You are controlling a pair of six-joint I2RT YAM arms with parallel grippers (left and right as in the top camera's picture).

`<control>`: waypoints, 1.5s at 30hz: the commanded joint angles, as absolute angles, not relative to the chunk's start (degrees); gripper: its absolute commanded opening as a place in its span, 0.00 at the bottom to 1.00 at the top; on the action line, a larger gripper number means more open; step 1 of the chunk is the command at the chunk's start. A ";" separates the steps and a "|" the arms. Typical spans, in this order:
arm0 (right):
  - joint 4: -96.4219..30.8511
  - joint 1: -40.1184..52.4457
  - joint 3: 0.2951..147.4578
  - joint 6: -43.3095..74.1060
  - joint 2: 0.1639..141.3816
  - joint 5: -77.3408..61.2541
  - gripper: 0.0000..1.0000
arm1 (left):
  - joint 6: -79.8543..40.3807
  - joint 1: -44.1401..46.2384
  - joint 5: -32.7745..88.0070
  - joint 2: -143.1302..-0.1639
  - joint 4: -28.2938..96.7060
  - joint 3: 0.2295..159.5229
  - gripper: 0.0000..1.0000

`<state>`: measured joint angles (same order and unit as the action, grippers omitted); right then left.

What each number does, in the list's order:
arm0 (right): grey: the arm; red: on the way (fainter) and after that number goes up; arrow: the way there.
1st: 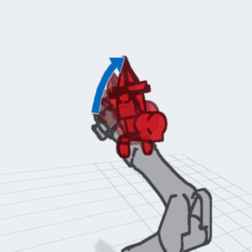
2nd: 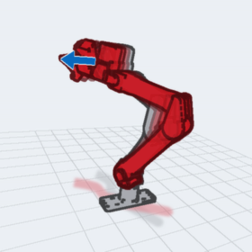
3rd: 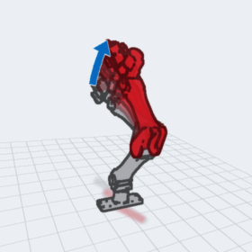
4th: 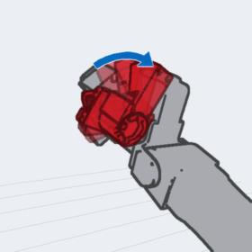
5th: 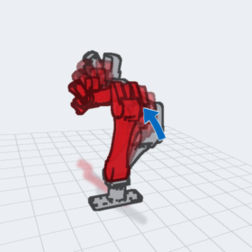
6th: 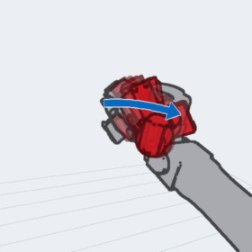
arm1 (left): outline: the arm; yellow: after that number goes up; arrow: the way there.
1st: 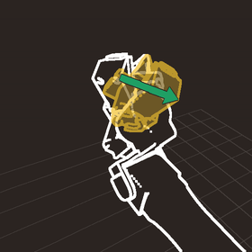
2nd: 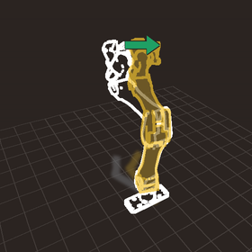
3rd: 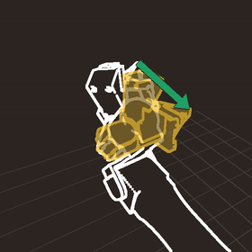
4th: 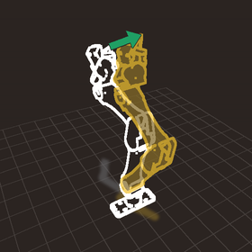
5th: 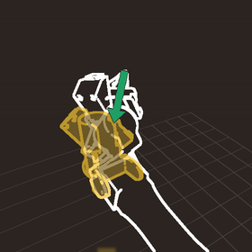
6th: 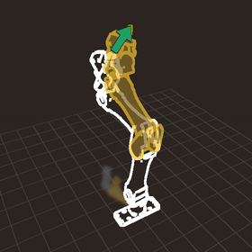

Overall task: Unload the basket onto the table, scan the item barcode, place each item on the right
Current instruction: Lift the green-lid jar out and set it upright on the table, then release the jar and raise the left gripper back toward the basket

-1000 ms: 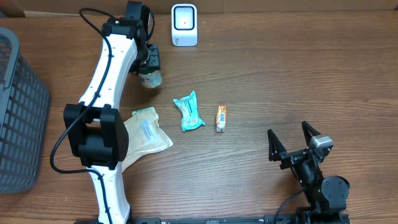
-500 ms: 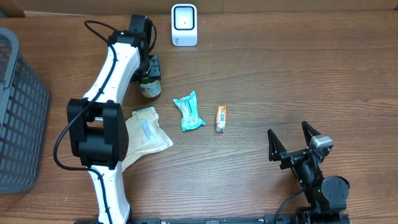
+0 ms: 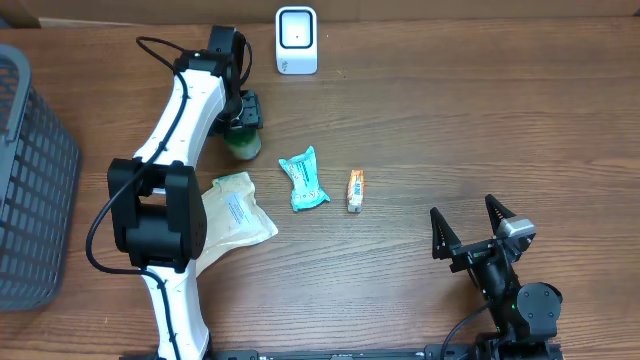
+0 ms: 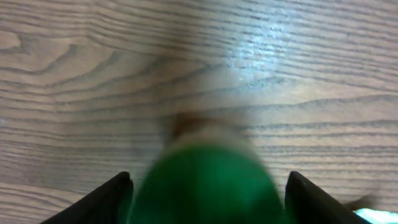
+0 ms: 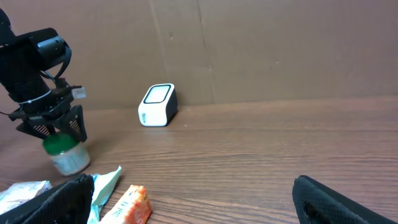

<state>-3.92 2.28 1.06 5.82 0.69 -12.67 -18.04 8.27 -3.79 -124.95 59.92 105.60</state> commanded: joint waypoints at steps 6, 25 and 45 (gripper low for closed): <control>-3.60 2.17 0.47 5.93 0.23 -12.49 1.00 | -18.15 8.71 -2.70 -124.07 61.60 106.89 0.70; -3.60 2.17 0.47 5.93 0.23 -12.49 1.00 | -7.05 -3.36 2.22 -102.17 65.41 113.43 0.93; -3.60 2.17 0.47 5.91 0.23 -12.49 1.00 | -11.81 -15.25 8.47 -98.98 73.28 113.40 1.00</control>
